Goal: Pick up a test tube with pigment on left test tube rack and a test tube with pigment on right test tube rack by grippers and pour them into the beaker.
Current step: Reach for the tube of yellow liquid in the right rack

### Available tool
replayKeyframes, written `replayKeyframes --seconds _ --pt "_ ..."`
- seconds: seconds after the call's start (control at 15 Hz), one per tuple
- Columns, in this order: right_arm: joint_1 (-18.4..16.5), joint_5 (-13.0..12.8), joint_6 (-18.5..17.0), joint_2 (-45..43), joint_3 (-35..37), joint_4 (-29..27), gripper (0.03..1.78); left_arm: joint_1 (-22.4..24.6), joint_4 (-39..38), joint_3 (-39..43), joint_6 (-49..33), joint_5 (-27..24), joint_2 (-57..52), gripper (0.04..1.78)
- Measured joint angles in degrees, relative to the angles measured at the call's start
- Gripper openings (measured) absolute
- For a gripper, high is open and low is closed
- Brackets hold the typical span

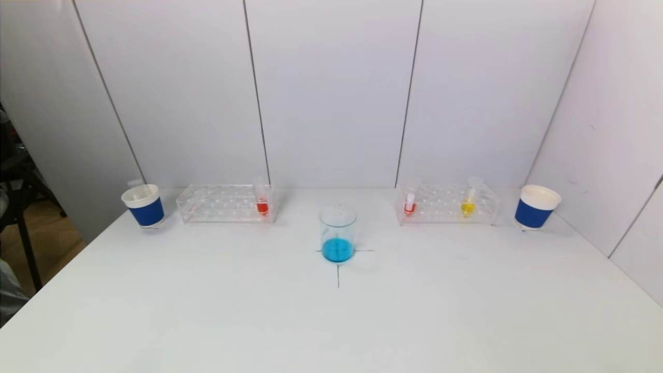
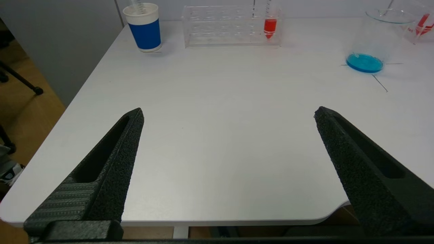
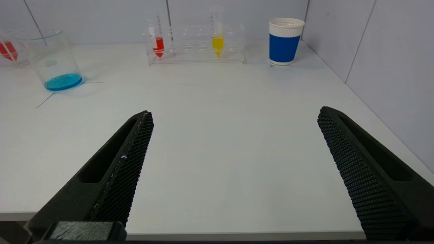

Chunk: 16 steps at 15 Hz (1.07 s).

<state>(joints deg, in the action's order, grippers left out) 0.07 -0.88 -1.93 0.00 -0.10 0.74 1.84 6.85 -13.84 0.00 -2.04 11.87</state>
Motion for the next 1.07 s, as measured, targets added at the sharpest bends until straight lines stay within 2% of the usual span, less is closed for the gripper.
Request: replayKeyframes --seconds 0.2,0.4,0.73,1.07 --pt "0.0 0.0 0.0 0.0 0.0 0.0 1.76 -1.0 5.2 1.4 0.6 0.4 -6.0 1.76" --pt "0.0 0.0 0.0 0.0 0.0 0.0 1.76 -1.5 8.0 5.0 0.9 3.6 -10.2 1.76" --pt "0.0 0.0 0.0 0.0 0.0 0.0 1.76 -1.7 -6.4 12.9 1.1 2.7 -11.8 1.76" --pt "0.0 0.0 0.0 0.0 0.0 0.0 1.76 -1.7 -6.4 13.8 0.3 2.5 -11.9 1.76"
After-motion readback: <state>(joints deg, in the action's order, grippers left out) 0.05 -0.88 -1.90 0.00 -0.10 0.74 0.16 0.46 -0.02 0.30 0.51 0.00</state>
